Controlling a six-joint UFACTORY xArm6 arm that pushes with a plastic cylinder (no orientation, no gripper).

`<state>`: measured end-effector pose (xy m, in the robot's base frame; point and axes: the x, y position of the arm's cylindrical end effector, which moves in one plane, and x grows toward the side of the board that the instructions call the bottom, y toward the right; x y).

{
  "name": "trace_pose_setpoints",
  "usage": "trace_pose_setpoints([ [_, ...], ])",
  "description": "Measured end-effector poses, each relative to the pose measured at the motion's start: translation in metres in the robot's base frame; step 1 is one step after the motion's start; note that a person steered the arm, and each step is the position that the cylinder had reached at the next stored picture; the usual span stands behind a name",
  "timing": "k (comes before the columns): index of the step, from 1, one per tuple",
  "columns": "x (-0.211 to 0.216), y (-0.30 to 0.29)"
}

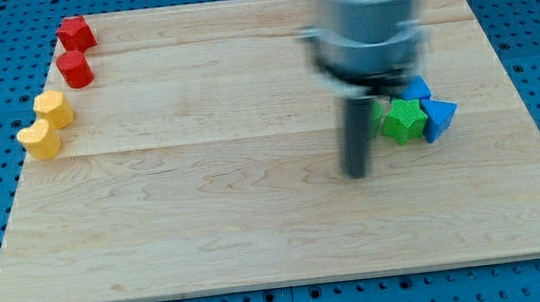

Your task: Push the blue triangle up a bit

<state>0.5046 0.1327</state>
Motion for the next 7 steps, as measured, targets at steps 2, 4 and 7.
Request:
trace_pose_setpoints([
  [2, 0.005, 0.061],
  [4, 0.005, 0.075],
  [7, 0.006, 0.097],
])
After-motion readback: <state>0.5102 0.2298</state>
